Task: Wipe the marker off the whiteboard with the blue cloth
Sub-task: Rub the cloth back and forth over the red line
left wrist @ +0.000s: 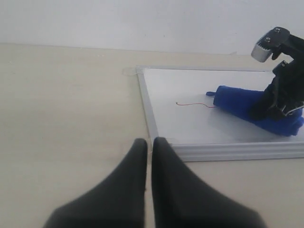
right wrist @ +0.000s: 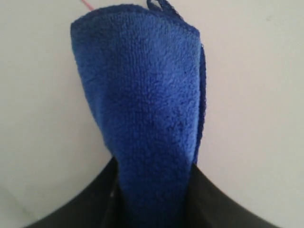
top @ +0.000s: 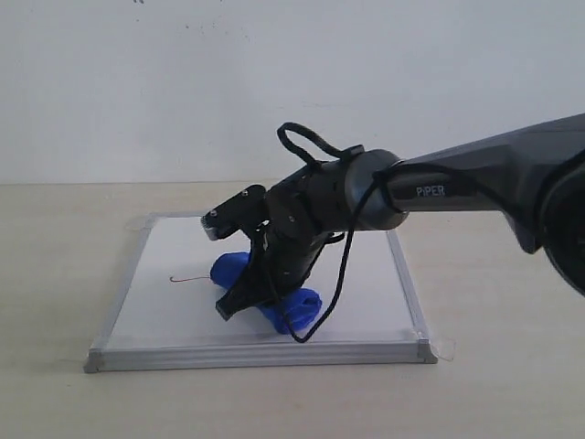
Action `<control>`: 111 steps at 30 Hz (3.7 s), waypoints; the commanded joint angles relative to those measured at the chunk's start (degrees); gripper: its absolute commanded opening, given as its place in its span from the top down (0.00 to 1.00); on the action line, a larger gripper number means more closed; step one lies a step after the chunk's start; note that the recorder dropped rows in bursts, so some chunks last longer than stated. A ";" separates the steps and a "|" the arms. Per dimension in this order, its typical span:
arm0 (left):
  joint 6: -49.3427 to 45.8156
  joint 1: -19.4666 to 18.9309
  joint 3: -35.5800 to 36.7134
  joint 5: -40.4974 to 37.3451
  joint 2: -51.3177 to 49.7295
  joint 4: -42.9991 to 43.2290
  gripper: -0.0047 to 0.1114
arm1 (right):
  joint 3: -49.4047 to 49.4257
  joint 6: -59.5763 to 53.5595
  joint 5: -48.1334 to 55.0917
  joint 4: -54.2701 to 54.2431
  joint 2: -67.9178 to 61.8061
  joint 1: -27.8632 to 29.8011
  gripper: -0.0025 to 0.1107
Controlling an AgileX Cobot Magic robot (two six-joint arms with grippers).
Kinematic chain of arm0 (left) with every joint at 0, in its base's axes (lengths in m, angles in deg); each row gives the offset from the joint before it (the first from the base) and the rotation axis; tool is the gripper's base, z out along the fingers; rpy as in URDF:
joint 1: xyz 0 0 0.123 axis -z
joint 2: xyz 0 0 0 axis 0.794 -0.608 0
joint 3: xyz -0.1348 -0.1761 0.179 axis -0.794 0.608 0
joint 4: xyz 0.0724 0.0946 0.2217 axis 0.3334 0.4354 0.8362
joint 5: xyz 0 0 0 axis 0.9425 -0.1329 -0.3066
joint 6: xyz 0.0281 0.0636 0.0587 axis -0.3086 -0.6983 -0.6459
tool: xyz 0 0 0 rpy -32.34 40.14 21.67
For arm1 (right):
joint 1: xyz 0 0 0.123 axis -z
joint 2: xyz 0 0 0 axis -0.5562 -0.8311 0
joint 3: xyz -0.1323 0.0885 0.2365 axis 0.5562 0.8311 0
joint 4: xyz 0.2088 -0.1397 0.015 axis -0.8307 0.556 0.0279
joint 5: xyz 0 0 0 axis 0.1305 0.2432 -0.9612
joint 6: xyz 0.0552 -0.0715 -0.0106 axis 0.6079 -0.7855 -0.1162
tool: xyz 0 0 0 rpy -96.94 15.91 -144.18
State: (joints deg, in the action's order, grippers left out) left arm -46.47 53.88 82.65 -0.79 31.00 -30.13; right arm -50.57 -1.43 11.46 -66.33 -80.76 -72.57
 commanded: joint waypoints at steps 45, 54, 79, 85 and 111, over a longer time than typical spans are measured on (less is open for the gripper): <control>-0.26 0.29 0.22 0.16 0.12 0.03 0.93 | -15.86 -2.87 13.14 -0.95 -10.26 5.38 0.98; -0.26 0.29 0.22 0.16 0.12 0.03 0.93 | -15.86 4.74 11.25 2.63 -11.01 6.52 0.98; -0.26 0.29 0.22 0.16 0.12 0.03 0.93 | -22.48 12.40 13.14 9.42 -12.85 3.93 0.98; -0.26 0.29 0.22 0.16 0.12 0.03 0.93 | -22.48 7.99 7.41 0.99 -12.85 1.54 0.98; -0.26 0.29 0.22 0.16 0.12 0.03 0.93 | -25.97 0.00 4.46 -13.65 -15.58 1.40 0.98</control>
State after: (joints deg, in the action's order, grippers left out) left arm -46.47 53.88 82.65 -0.79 31.00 -30.13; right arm -76.61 3.94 17.64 -72.06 -94.80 -68.74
